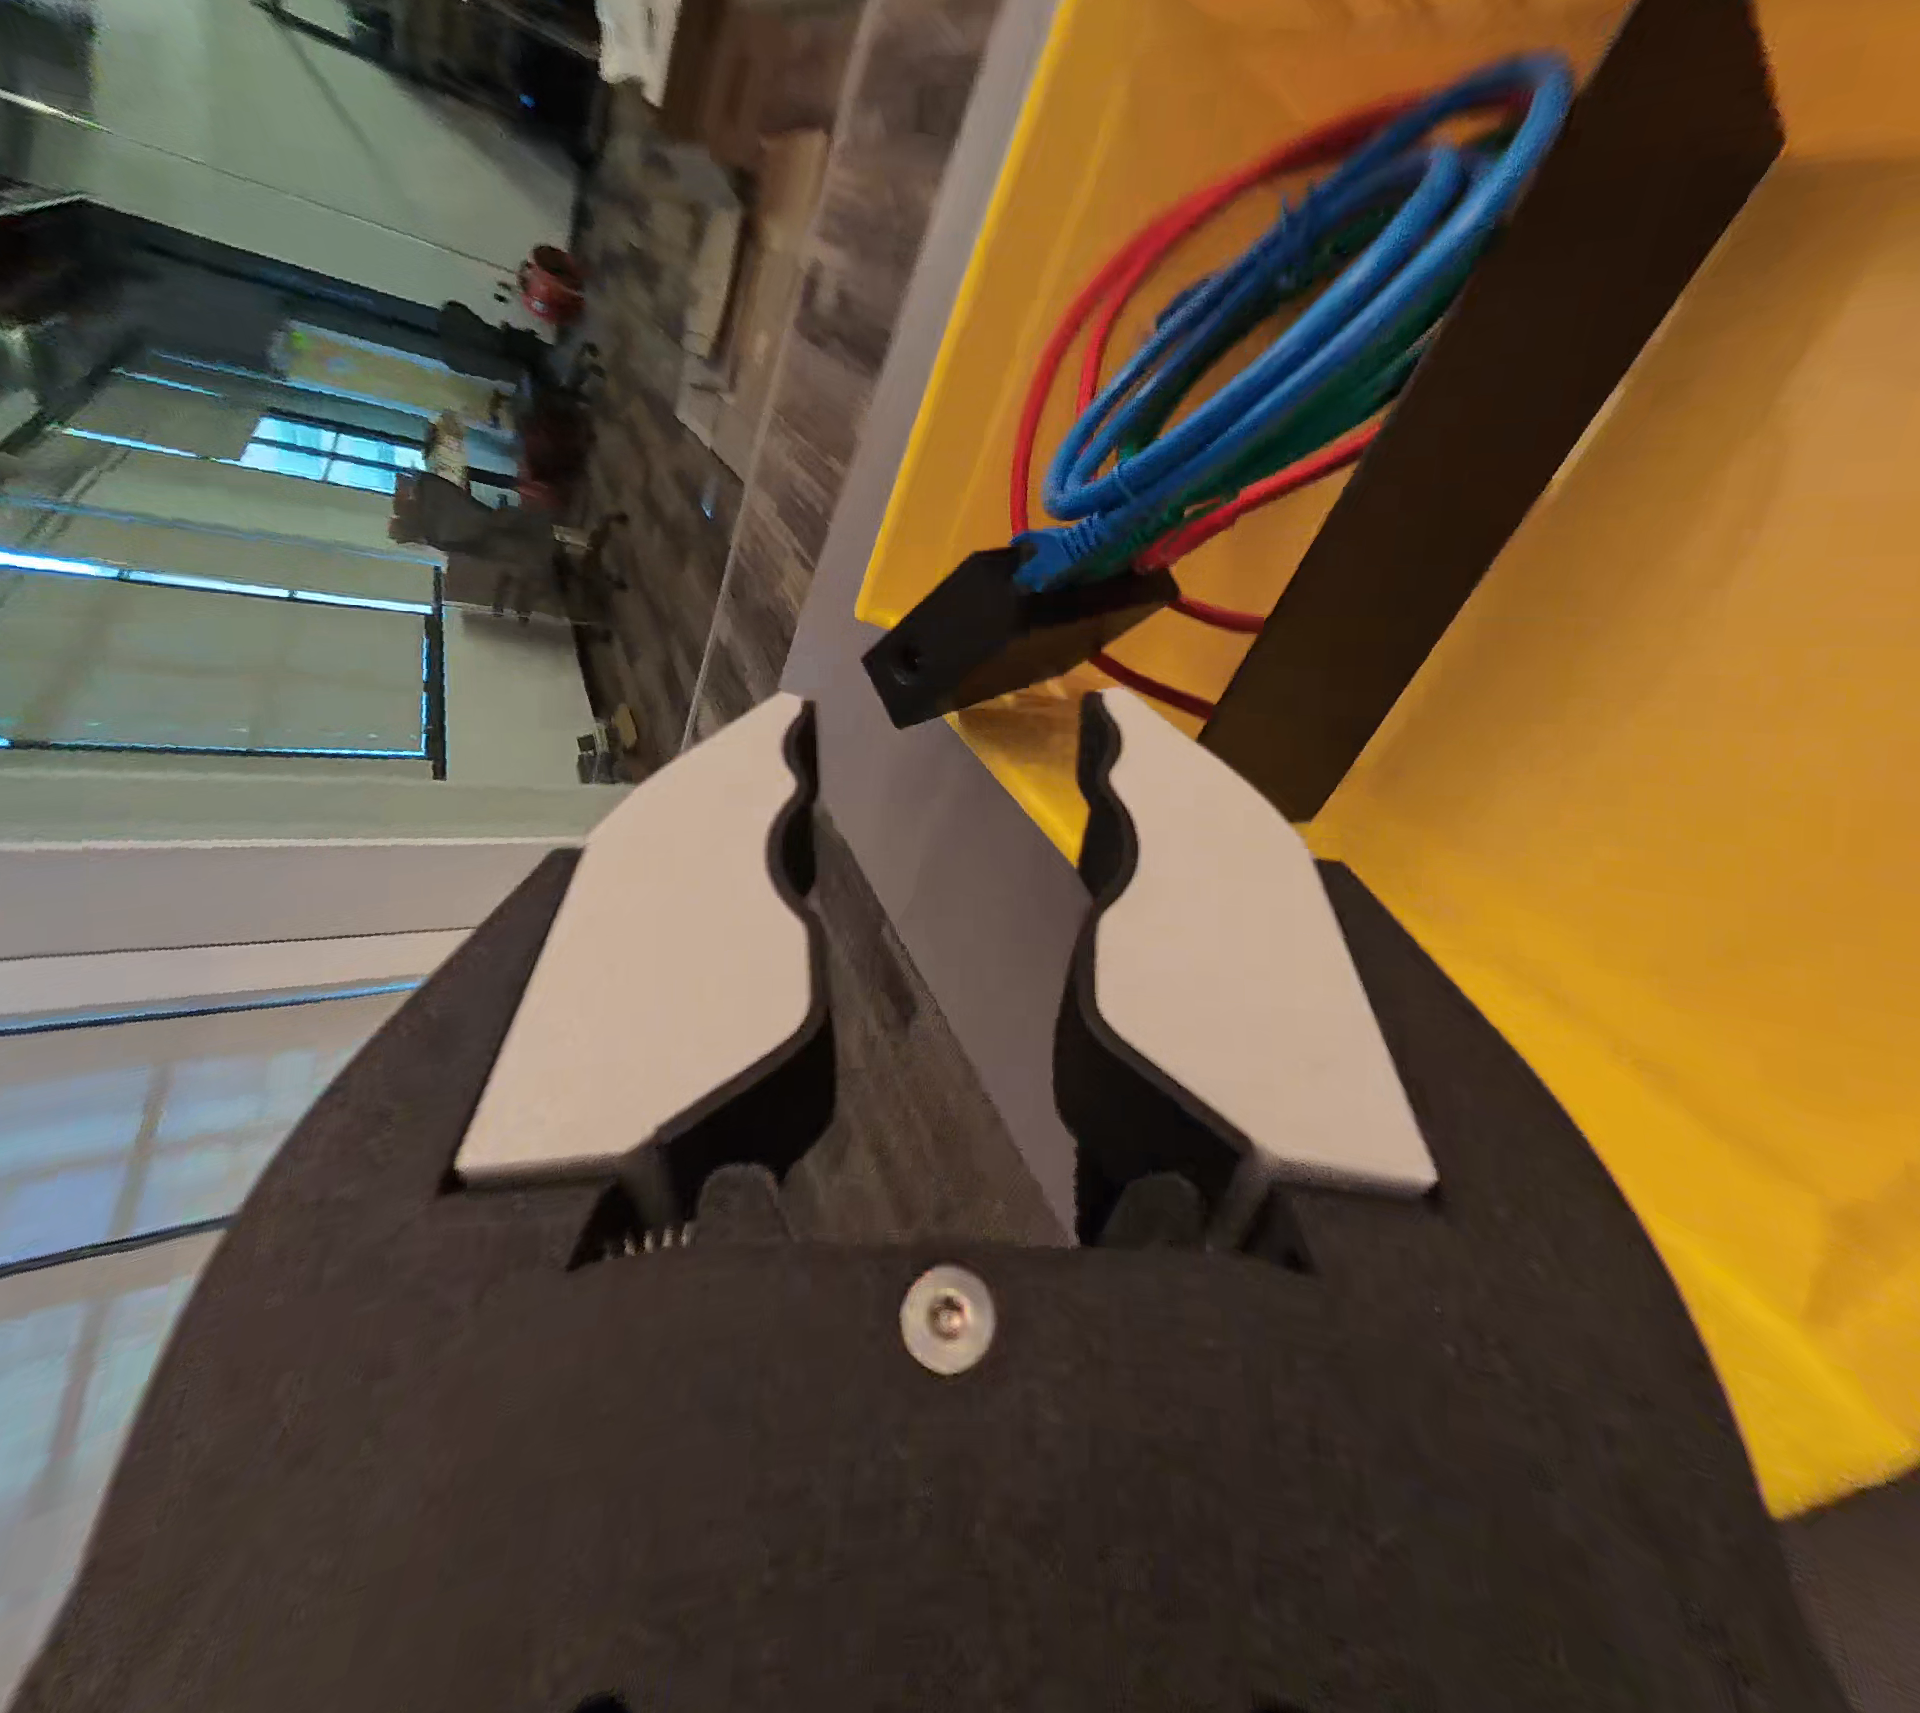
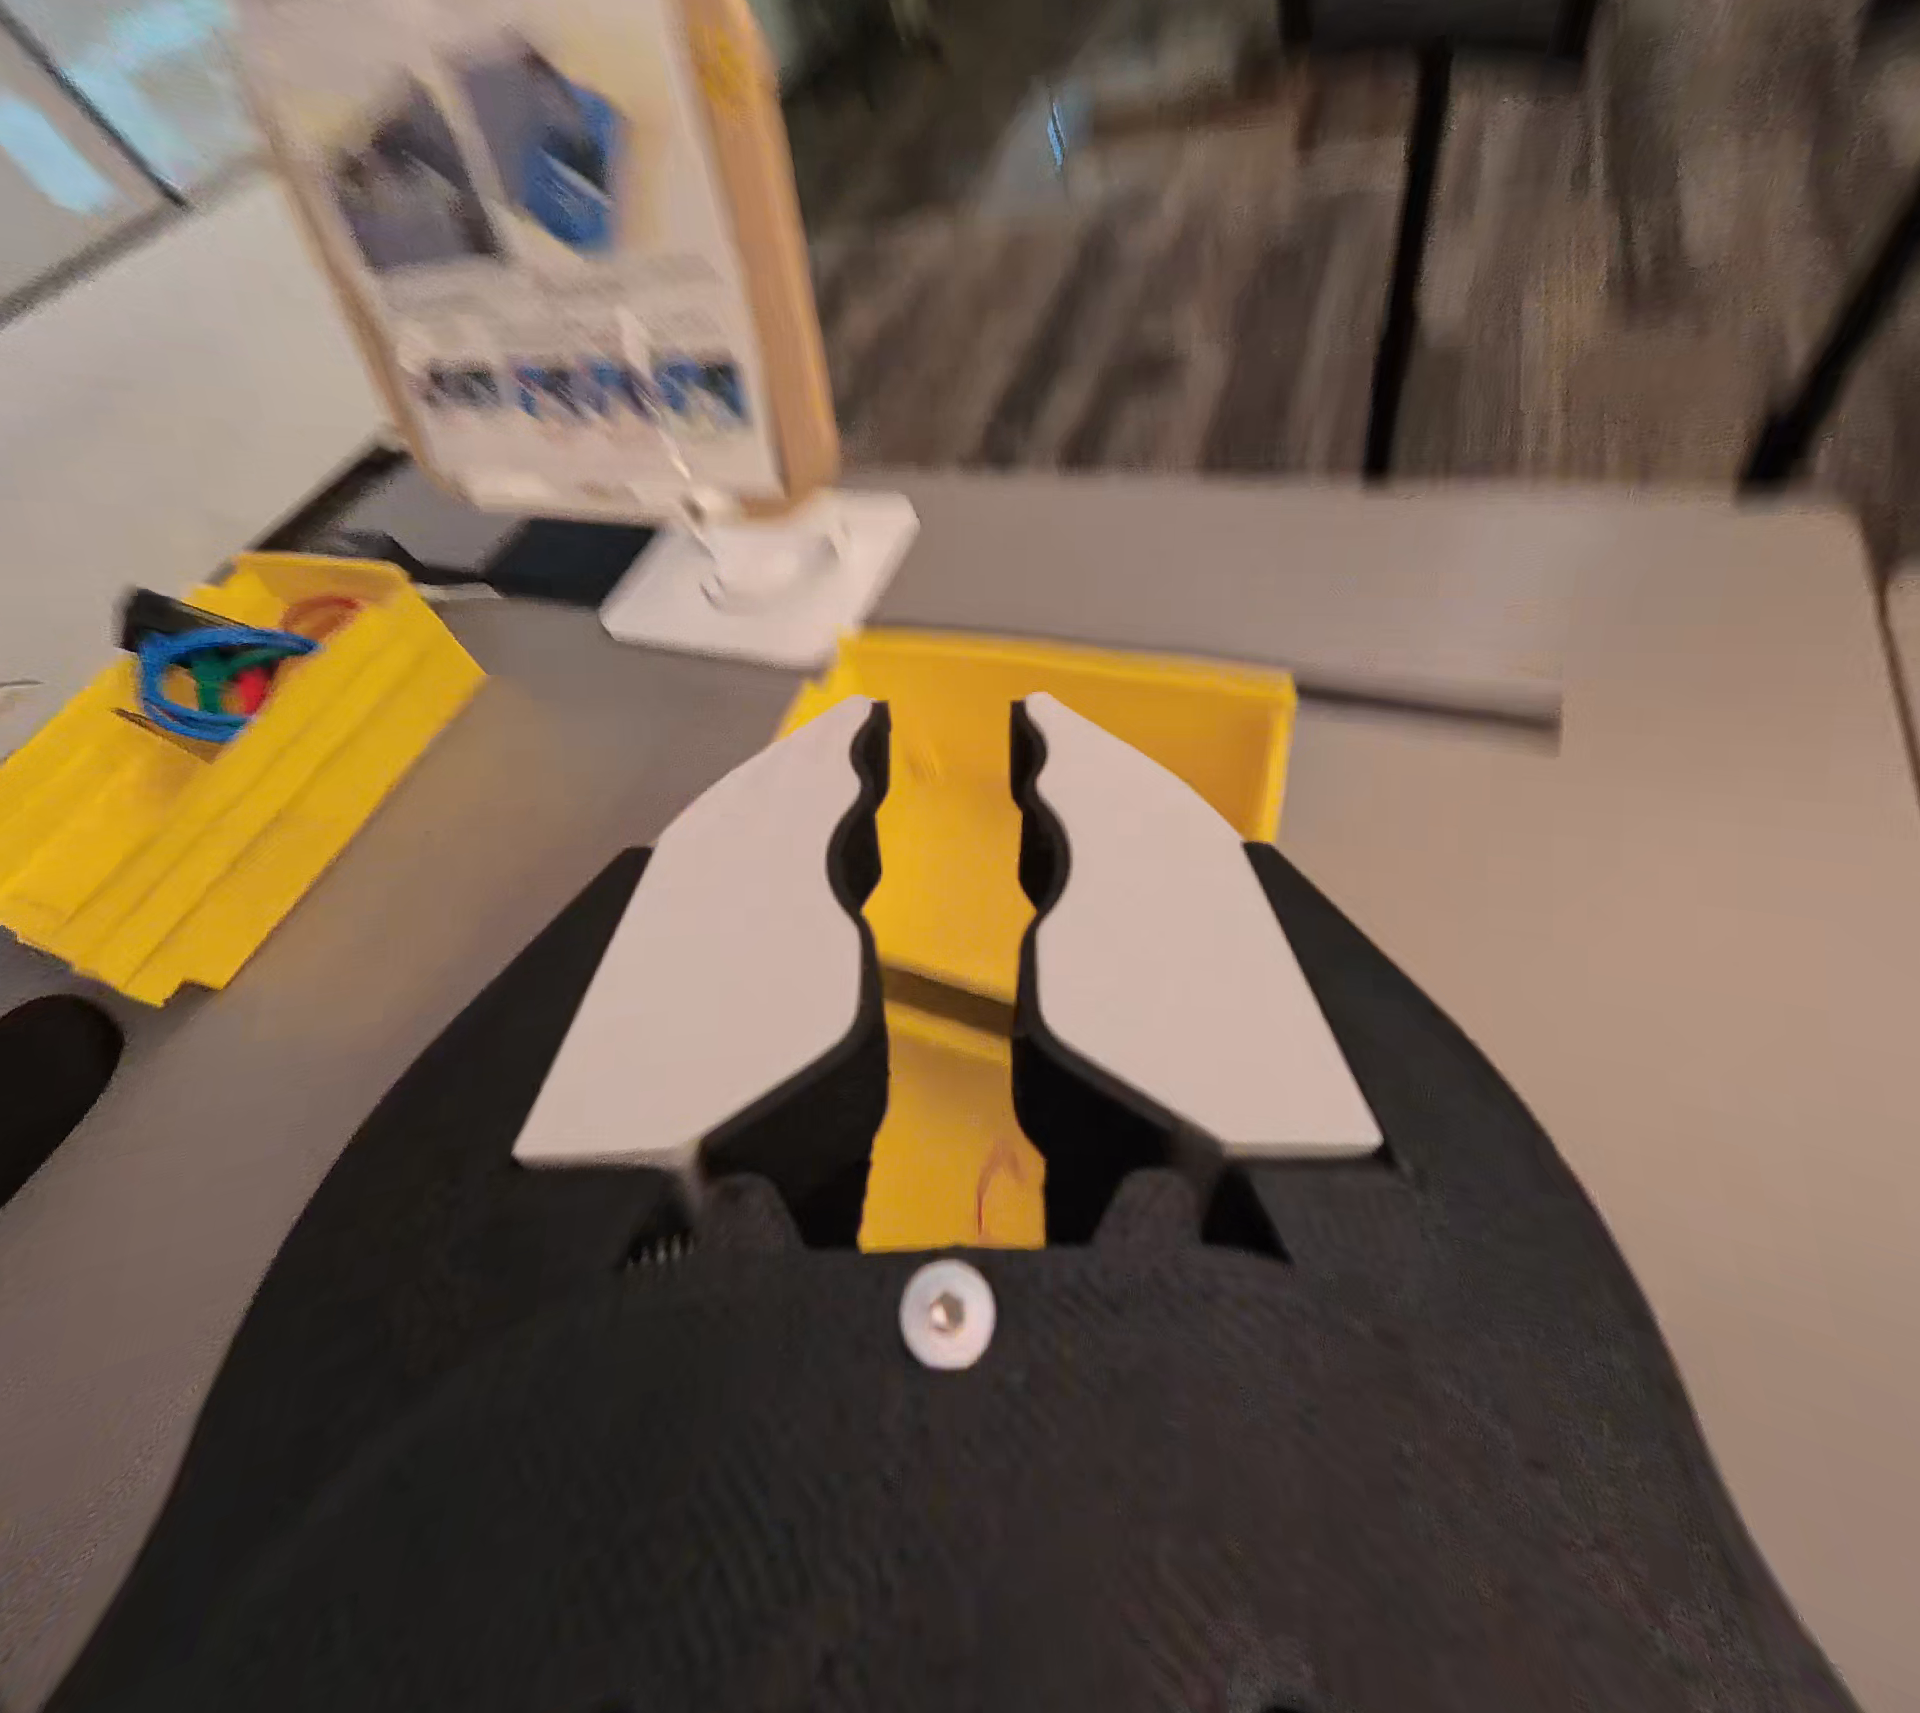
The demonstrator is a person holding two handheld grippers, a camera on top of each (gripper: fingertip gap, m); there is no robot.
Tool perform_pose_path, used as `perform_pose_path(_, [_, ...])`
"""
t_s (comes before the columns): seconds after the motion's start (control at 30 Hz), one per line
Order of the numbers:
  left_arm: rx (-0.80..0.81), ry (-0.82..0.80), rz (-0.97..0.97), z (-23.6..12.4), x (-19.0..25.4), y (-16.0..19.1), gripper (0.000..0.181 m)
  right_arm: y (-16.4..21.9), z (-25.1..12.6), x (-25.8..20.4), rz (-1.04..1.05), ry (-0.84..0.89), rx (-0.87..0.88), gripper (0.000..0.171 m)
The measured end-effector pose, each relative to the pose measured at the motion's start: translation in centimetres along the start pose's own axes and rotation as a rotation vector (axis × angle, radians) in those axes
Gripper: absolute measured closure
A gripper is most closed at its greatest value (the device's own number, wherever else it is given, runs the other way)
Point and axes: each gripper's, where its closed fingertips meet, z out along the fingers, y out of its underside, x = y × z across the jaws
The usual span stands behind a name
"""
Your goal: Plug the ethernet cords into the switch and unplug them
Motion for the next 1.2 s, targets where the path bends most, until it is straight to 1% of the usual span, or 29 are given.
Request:
perform_pose_path(0.03, [-0.022, 0.024, 0.046, 0.7, 0.0, 0.1, 0.128, -1.7, -0.5, -1.8, -0.067, -0.047, 0.104, 0.145])
perform_pose_path(0.07, [-0.041, 0.059, 0.097, 1.4, 0.2, 0.2, 0.126, -3.2, -0.9, -3.9, -0.125, -0.113, 0.205, 0.136])
perform_pose_path(0.1, [-0.074, 0.074, 0.175, 2.0, 0.3, 0.4, 0.128, -4.3, -1.5, -6.2, -0.173, -0.202, 0.313, 0.121])
perform_pose_path(0.13, [-0.107, 0.061, 0.273, 2.5, -0.1, 0.6, 0.136, -5.2, -2.2, -8.6, -0.21, -0.305, 0.429, 0.112])
perform_pose_path(0.2, [-0.127, 0.107, 0.403, 3.7, 0.0, 0.7, 0.138, -6.3, -3.6, -12.2, -0.254, -0.467, 0.643, 0.114])
perform_pose_path(0.23, [-0.151, 0.152, 0.418, 4.2, 0.2, 0.9, 0.136, -6.4, -3.6, -13.2, -0.255, -0.509, 0.675, 0.115])
perform_pose_path(0.3, [-0.21, 0.25, 0.426, 5.2, 0.6, 1.8, 0.12, -5.7, -2.3, -14.6, -0.256, -0.556, 0.605, 0.115])
perform_pose_path(0.37, [-0.257, 0.304, 0.496, 5.8, 0.7, 2.7, 0.117, -4.8, -0.8, -15.3, -0.284, -0.553, 0.526, 0.114])
perform_pose_path(0.5, [-0.25, 0.363, 0.6, 7.1, 1.4, 3.2, 0.124, -4.1, 1.1, -15.5, -0.327, -0.503, 0.49, 0.115])
perform_pose_path(0.57, [-0.215, 0.373, 0.606, 7.7, 1.6, 2.7, 0.126, -3.7, 1.9, -15.8, -0.328, -0.512, 0.465, 0.115])
perform_pose_path(0.7, [-0.224, 0.411, 0.638, 8.8, 1.7, 3.1, 0.129, -3.0, 3.2, -15.9, -0.33, -0.507, 0.432, 0.115])
perform_pose_path(0.8, [-0.22, 0.427, 0.663, 9.4, 2.2, 3.3, 0.134, -2.4, 4.1, -15.8, -0.326, -0.509, 0.397, 0.115])
perform_pose_path(0.9, [-0.22, 0.426, 0.67, 10.0, 2.3, 3.2, 0.143, -2.0, 4.7, -15.8, -0.33, -0.508, 0.372, 0.115])
perform_pose_path(1.03, [-0.242, 0.422, 0.717, 10.2, 2.4, 3.3, 0.148, -1.7, 4.9, -16.0, -0.352, -0.509, 0.355, 0.116])
perform_pose_path(1.2, [-0.33, 0.363, 0.752, 9.6, 1.5, 3.4, 0.15, -1.4, 5.3, -15.8, -0.355, -0.514, 0.339, 0.118])
